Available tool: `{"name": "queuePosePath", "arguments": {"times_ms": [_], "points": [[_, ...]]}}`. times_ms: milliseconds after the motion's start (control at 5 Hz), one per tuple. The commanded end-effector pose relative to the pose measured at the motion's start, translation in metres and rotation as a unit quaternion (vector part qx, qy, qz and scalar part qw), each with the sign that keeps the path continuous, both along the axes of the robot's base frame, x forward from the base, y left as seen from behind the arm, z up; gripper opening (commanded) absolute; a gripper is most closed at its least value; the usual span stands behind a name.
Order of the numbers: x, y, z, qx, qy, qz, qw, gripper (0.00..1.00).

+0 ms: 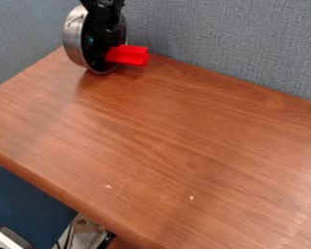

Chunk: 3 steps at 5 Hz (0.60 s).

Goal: Put the red object in the metal pot

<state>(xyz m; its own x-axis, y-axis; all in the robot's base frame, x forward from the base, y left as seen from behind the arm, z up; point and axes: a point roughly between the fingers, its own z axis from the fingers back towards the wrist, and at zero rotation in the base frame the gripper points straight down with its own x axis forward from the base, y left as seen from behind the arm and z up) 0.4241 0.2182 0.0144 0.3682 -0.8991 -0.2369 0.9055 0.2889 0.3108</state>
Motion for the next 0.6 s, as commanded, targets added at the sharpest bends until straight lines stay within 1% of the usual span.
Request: {"name": "queuePosePath", "arguments": {"times_ms": [0, 200, 400], "points": [[-0.024, -0.006, -0.019, -0.029, 0.042, -0.006, 0.9987, 0.00], [-0.035, 0.001, -0.015, -0.044, 0.054, -0.024, 0.9973, 0.00], [-0.044, 0.008, -0.014, -0.057, 0.065, -0.041, 0.9955, 1.00]]}}
